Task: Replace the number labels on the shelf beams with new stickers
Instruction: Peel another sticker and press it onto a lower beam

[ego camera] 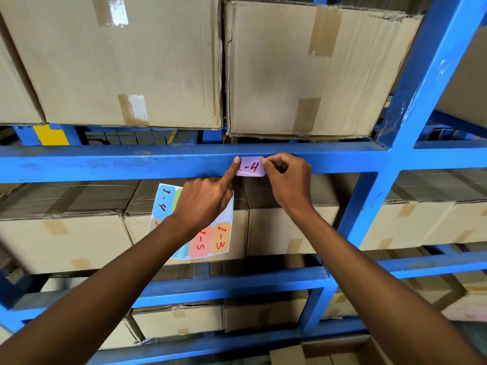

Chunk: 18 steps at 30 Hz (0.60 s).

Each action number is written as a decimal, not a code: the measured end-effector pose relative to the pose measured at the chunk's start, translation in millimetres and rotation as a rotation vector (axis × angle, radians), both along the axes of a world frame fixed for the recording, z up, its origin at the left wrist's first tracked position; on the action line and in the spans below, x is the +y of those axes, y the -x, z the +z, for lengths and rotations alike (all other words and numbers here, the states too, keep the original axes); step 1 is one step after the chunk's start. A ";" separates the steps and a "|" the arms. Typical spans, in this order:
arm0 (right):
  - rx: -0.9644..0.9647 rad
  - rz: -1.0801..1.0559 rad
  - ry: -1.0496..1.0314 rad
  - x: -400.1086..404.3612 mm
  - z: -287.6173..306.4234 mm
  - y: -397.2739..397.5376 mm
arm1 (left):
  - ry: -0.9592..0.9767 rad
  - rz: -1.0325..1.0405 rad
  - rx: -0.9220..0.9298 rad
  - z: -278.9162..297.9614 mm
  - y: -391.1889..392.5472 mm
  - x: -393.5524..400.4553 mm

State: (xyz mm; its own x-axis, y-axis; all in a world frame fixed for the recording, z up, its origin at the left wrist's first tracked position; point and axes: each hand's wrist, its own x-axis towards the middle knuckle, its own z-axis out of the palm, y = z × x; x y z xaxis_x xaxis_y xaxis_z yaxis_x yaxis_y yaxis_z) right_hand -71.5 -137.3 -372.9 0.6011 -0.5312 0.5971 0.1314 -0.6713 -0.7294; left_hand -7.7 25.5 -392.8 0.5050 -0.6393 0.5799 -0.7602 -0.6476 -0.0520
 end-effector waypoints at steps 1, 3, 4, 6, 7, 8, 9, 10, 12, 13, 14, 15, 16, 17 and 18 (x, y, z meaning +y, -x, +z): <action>0.003 -0.003 0.001 0.2 0.1 0.2 | -0.003 -0.001 0.002 0.1 0.1 0.0; 0.006 -0.012 0.003 0.7 0.4 0.2 | -0.012 0.000 0.000 0.1 0.0 0.1; 0.008 -0.018 0.002 0.8 0.6 0.1 | -0.017 0.003 -0.008 0.0 -0.2 0.0; 0.012 -0.030 -0.023 -0.7 1.5 0.5 | -0.028 0.008 -0.034 -0.7 -0.5 0.3; 0.015 -0.032 -0.048 -2.7 2.2 1.2 | -0.036 0.011 -0.045 -0.9 -0.8 0.6; 0.020 -0.030 -0.072 -5.6 2.5 2.2 | -0.048 0.016 -0.051 -1.4 -1.1 1.2; 0.027 -0.025 -0.088 -9.2 2.8 3.8 | -0.061 0.022 -0.055 -1.5 -1.4 1.8; 0.033 -0.020 -0.095 -12.7 2.9 5.5 | -0.070 0.028 -0.059 -2.3 -1.5 2.8; 0.041 -0.013 -0.086 -19.1 3.5 9.6 | -0.069 0.027 -0.062 -3.0 -1.0 4.8; 0.043 -0.010 -0.069 -21.5 3.9 11.3 | -0.068 0.021 -0.059 -2.5 -0.6 6.1; 0.046 -0.006 -0.042 -23.2 4.4 13.0 | -0.071 0.013 -0.057 -1.9 -0.5 7.0; 0.046 0.001 -0.006 -24.2 5.3 14.4 | -0.074 0.006 -0.060 -1.3 -0.5 7.9; 0.041 0.009 0.044 -24.5 6.1 15.6 | -0.076 0.000 -0.073 -0.9 -0.9 8.6; 0.030 0.019 0.106 -24.4 7.3 16.2 | -0.078 -0.004 -0.090 -0.7 -1.3 9.2; 0.021 0.025 0.176 -24.1 8.4 16.2 | -0.083 -0.008 -0.104 -1.3 -1.7 9.6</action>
State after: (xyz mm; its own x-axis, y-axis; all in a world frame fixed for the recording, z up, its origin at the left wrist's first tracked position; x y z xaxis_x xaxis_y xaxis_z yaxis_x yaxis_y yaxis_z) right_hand -87.6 -161.3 -364.6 0.6259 -0.4041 0.6670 0.1357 -0.7858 -0.6034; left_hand -6.0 35.2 -394.1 0.4399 -0.6907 0.5740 -0.7527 -0.6322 -0.1839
